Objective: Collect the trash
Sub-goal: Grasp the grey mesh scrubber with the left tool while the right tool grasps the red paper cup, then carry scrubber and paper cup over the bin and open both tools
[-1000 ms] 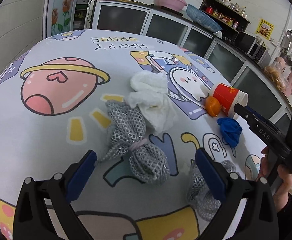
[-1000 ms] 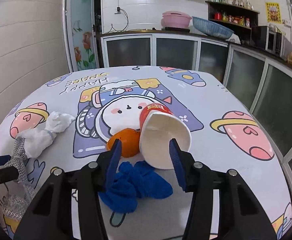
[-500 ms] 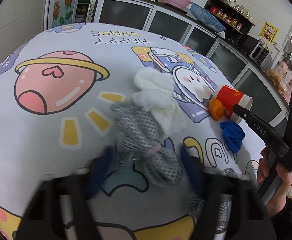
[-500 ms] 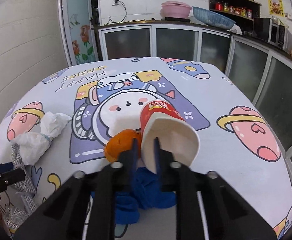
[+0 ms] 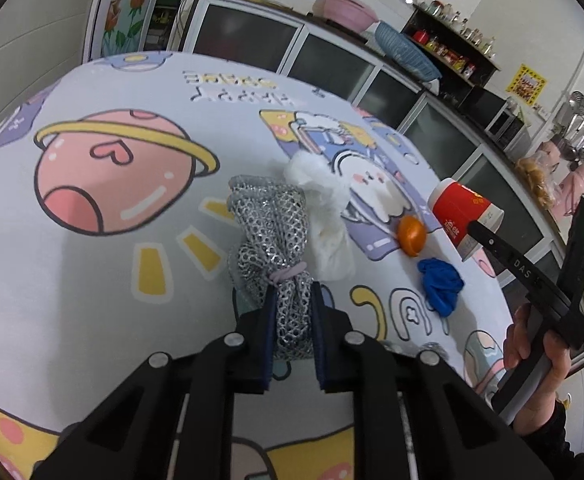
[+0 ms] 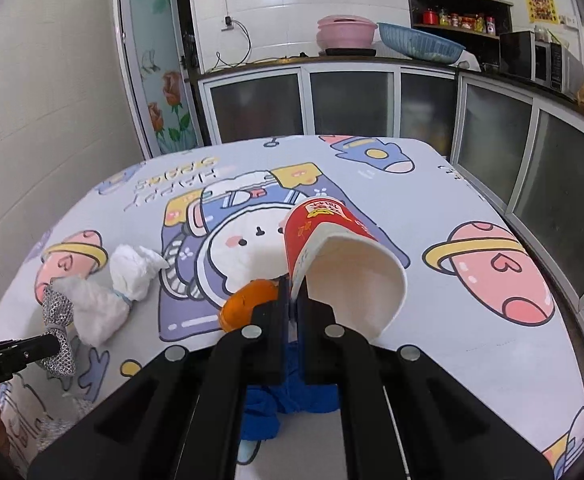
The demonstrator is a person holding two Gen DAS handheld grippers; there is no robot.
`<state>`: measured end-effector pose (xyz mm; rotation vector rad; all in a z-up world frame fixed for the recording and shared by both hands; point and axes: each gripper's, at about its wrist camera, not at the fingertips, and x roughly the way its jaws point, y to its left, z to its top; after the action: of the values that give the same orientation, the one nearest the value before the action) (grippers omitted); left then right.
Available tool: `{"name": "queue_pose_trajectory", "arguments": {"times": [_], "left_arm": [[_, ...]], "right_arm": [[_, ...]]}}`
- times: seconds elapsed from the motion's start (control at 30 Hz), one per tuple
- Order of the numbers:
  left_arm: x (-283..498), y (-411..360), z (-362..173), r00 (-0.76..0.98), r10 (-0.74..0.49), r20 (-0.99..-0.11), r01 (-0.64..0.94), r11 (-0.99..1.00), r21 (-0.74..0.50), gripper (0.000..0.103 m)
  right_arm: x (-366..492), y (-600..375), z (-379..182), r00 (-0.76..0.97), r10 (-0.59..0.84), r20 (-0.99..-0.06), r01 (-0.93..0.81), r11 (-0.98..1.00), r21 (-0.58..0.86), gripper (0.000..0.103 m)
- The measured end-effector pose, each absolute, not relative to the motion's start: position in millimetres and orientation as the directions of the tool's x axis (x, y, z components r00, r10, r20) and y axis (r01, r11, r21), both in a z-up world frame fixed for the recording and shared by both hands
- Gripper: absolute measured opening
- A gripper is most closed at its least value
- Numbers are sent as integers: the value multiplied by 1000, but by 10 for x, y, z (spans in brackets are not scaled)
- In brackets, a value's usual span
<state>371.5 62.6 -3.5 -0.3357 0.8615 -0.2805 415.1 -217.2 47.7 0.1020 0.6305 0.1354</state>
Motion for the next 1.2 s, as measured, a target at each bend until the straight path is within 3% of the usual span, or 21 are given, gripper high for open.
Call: {"name": "queue_pose_trajectory", "arguments": {"times": [0.63,1.2], "left_arm": [[3156,844,176,666,-373,-646,137,913,-385,14],[2402,94,548,640,-487,-595,344,873,-345,14]], "right_arm": [[3182,-2421,733,836,118,-535,-68,991,112,2],[1835,-2852,903,874,32,-484,31,992,121,2]]}}
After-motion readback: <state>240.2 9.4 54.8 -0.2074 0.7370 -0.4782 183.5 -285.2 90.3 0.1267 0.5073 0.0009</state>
